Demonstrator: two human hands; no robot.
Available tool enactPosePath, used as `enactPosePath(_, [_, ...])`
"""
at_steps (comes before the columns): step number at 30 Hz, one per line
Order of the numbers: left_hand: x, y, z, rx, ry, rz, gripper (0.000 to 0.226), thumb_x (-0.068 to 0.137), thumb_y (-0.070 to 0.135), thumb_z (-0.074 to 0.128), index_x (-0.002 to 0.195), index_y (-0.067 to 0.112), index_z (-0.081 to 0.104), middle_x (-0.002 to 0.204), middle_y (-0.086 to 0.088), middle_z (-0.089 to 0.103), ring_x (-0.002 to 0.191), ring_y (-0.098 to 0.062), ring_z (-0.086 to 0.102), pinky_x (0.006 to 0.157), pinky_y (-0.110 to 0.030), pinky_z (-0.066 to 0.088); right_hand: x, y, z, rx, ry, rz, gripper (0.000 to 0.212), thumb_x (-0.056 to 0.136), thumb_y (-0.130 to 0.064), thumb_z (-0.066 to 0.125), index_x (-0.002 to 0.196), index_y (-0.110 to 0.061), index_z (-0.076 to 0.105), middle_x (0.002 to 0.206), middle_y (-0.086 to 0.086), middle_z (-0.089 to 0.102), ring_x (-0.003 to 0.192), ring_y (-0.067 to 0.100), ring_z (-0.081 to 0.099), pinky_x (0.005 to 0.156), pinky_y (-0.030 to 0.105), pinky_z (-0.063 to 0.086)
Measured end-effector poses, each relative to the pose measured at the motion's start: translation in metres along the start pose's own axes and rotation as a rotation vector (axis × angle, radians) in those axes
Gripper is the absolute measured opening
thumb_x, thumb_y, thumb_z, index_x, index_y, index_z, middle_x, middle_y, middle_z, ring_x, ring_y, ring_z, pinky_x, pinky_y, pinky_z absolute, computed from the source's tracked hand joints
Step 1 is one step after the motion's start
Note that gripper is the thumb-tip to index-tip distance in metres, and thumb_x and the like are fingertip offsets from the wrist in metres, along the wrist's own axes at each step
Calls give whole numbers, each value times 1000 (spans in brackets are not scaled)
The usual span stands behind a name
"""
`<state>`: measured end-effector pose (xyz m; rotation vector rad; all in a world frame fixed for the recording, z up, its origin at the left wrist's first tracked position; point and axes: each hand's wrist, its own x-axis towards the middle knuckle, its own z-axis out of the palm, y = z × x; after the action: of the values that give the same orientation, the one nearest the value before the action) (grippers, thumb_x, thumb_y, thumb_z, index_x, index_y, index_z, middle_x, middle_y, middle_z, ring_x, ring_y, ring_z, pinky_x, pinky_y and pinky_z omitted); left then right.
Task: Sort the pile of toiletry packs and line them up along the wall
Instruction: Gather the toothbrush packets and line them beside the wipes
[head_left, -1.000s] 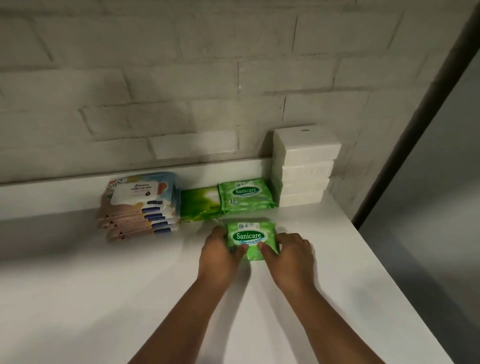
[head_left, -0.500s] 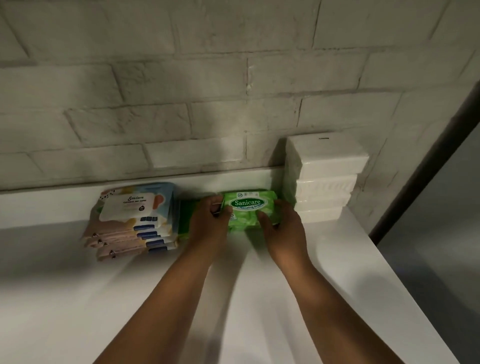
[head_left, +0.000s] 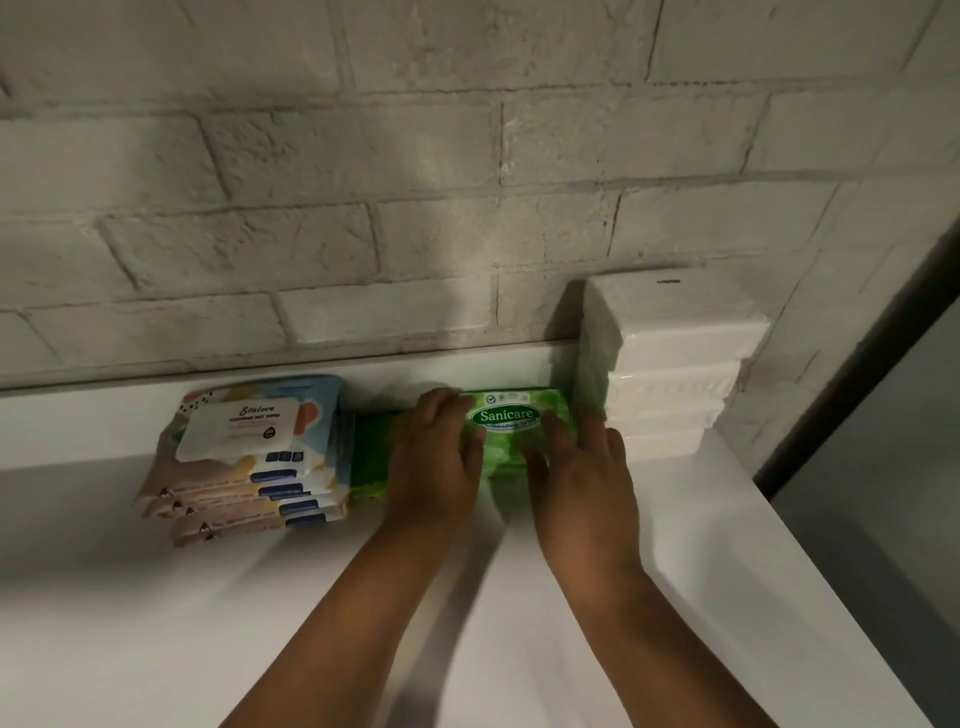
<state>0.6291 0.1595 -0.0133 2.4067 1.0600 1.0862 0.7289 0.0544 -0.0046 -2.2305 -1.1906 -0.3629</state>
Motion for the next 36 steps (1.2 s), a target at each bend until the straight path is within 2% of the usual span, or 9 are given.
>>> enactPosePath(5, [-5, -4, 5, 26, -217, 50, 43, 91, 31, 46, 127, 11, 58, 135, -8, 54, 127, -23, 47, 108, -28, 30, 5, 6, 24, 131, -71, -137, 39, 85, -7, 68, 123, -3, 62, 130, 19, 57, 123, 39, 52, 102, 46, 43])
enactPosePath(14, [0, 1, 5, 38, -247, 2, 38, 95, 26, 52, 129, 9, 56, 136, -9, 53, 128, -23, 44, 108, -24, 24, 20, 14, 28, 208, -255, -138, 39, 95, -12, 56, 133, -4, 54, 144, 18, 45, 139, 38, 32, 113, 43, 26])
enactPosePath(18, [-1, 9, -12, 60, -277, -28, 39, 99, 26, 44, 134, 11, 50, 142, -8, 46, 133, -22, 38, 112, -27, 23, 17, 4, 8, 220, -288, -143, 46, 96, -20, 53, 139, -5, 46, 149, 15, 39, 143, 35, 22, 118, 39, 17])
enactPosePath(21, [-9, 15, -37, 68, -262, -58, 42, 99, 28, 43, 137, 11, 46, 143, -9, 45, 133, -23, 36, 112, -30, 25, 8, -9, -11, 226, -293, -187, 48, 95, -22, 56, 139, -5, 46, 147, 15, 41, 141, 34, 26, 116, 32, 11])
enactPosePath(24, [-23, 14, -72, 92, -254, -51, 41, 97, 31, 45, 132, 10, 50, 133, -13, 50, 124, -28, 43, 103, -33, 33, -2, -26, -25, 226, -306, -240, 46, 85, -22, 65, 125, 0, 58, 127, 23, 57, 123, 42, 48, 111, 43, 32])
enactPosePath(26, [-33, 10, -95, 104, -243, -31, 47, 93, 41, 40, 126, 10, 53, 126, -13, 53, 116, -30, 49, 96, -37, 40, -7, -39, -30, 225, -302, -265, 44, 79, -23, 69, 114, 3, 64, 111, 25, 65, 106, 44, 59, 98, 49, 45])
enactPosePath(28, [-44, 3, -117, 128, -220, -47, 49, 92, 45, 39, 125, 13, 54, 125, -12, 54, 112, -31, 51, 93, -37, 42, -13, -55, -38, 214, -286, -323, 42, 77, -23, 70, 111, 1, 66, 104, 23, 67, 97, 42, 61, 92, 46, 48])
enactPosePath(33, [-74, -19, -178, 164, -121, -131, 42, 90, 39, 49, 124, 16, 56, 125, -10, 58, 113, -29, 53, 94, -34, 42, -32, -111, -48, 247, -341, -419, 44, 80, -34, 64, 119, -14, 64, 112, 14, 66, 103, 34, 58, 91, 37, 49])
enactPosePath(36, [-89, -38, -215, 191, -84, -182, 40, 86, 24, 59, 125, 15, 57, 124, -11, 58, 115, -30, 51, 96, -33, 39, -47, -150, -48, 253, -408, -459, 42, 83, -39, 63, 121, -20, 62, 115, 10, 64, 105, 30, 58, 90, 35, 49])
